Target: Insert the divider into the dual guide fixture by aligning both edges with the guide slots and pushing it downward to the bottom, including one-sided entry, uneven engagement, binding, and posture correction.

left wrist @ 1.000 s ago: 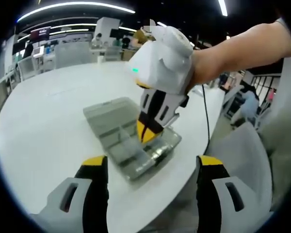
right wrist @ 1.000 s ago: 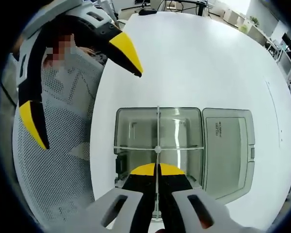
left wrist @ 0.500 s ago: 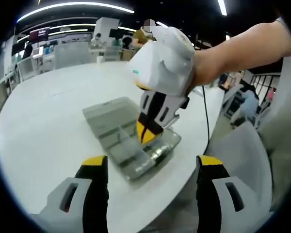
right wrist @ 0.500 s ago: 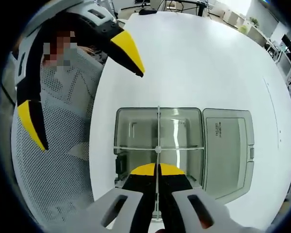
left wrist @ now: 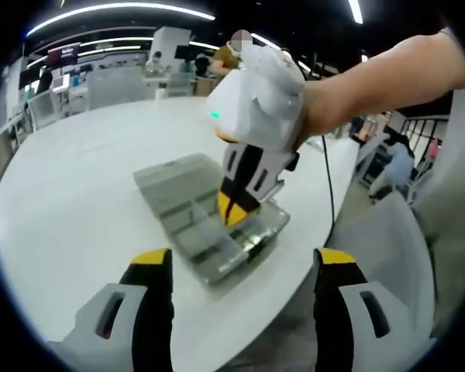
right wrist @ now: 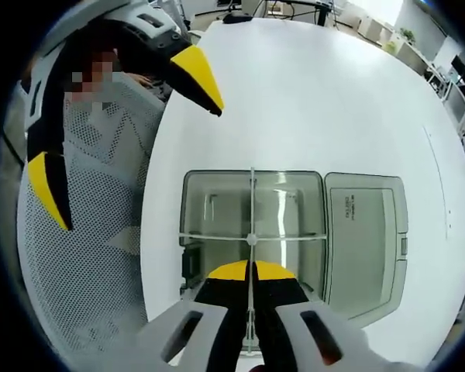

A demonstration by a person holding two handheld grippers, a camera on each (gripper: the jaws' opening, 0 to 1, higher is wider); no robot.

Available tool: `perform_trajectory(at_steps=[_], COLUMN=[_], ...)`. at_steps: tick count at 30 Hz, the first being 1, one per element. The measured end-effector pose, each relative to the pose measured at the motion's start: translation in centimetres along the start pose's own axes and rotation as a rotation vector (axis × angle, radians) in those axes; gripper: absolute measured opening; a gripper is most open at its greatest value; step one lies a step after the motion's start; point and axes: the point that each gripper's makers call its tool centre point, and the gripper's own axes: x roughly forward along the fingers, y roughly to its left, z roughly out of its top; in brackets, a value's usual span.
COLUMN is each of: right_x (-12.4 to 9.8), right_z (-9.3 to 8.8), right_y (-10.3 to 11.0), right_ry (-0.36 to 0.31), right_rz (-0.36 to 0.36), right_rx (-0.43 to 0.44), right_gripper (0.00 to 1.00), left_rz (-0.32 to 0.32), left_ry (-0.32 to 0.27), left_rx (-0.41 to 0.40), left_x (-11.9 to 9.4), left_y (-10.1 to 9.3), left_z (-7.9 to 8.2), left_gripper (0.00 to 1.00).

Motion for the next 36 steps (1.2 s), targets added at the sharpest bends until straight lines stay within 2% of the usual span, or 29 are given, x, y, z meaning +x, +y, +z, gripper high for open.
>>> perform_trajectory(at_steps=[8,15,18,25,36], right_x=[0.0,-0.2,-0.6,-1.7,-2.6], right_z=[-0.1,-0.2,-0.3,-0.4,-0.4], right_y=[-0.2,-0.1,-0.1,0.5,0.6], right_ry=[0.0,-0.001,-0.018,-0.05,-0.127], right_rz=[0.002,0.006,0.013,-0.006,-0.048], right_rx=[-0.033,-0.013,0.01,-0.005,0.052], right_gripper=[0.0,0.0,0.09,0.14,0.21], left_rz=[0.004,0.002,0.002,-0.007,-0.011], left_ry=[0.002,0.001,0.002,0.005,0.022], left_rx=[0.002,0.008,0.011,0.025,0.047], left_x=[-0.1,-0.1,-0.1,0.1,-0.3], left_y=[-0.1,-0.3,-0.3,-0.5,-0.3], left_z=[0.1,0.3,0.3,0.5,0.4], left_gripper=[0.73,0.73,0.73,0.73,0.73])
